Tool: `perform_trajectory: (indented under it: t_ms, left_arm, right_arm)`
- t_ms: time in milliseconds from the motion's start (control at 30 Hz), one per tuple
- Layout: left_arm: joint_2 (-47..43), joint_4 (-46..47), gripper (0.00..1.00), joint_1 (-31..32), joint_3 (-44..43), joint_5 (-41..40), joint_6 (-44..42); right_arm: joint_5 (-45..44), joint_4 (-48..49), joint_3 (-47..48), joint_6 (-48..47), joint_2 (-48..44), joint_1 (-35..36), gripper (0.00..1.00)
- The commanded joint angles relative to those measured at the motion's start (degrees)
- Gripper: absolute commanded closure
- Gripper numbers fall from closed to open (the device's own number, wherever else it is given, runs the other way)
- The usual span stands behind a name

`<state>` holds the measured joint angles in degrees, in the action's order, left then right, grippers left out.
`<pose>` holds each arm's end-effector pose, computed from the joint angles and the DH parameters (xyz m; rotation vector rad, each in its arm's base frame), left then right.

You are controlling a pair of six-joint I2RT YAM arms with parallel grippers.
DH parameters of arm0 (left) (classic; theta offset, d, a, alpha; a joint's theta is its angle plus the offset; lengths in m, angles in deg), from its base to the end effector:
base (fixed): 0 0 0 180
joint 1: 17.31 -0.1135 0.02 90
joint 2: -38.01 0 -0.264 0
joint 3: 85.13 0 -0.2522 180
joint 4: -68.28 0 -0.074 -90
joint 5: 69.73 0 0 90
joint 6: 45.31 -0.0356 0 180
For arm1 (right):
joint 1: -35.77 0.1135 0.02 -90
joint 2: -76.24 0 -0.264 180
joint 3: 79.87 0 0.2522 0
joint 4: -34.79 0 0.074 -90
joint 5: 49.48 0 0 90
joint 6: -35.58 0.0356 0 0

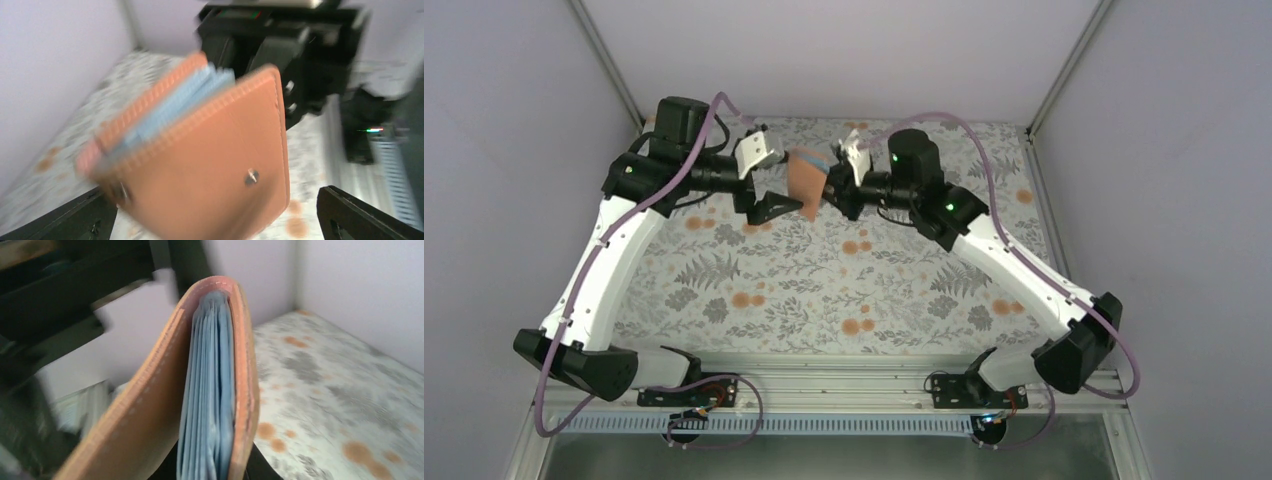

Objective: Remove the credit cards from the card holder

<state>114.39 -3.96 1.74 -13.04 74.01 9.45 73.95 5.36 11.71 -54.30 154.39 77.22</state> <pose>0.2221 -0.1071 0.4400 1.3438 1.5884 -0.8856 0.2200 0.2204 0.4019 -1.0643 1.6132 1.0333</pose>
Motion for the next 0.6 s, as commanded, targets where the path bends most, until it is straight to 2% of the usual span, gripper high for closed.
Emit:
perform_trajectory:
  t_ms: [0,67,267,433,567]
  left_arm:
    - [-0.6,11.2,0.00,-0.2,2.4,-26.9,9.5]
    - [-0.1,12.1,0.00,-0.2,3.7,-29.5,10.0]
    - [1.8,14.0,0.00,2.8,5.7,-27.7,12.3]
    - [4.5,16.2,0.00,4.5,5.8,-25.6,15.2]
    - [6.4,16.2,0.00,5.2,4.4,-30.4,15.1]
  right_arm:
    - [-31.3,-10.1,10.0,17.7,6.5,-0.2,0.96]
    - [-36.1,-11.1,11.2,20.8,8.1,0.3,0.96]
    - [-41.6,-4.9,10.4,25.9,8.2,4.5,0.96]
    - [-40.1,-3.4,11.0,26.8,9.3,6.0,0.96]
    - [-37.3,-4.5,12.8,26.1,10.7,6.4,0.96]
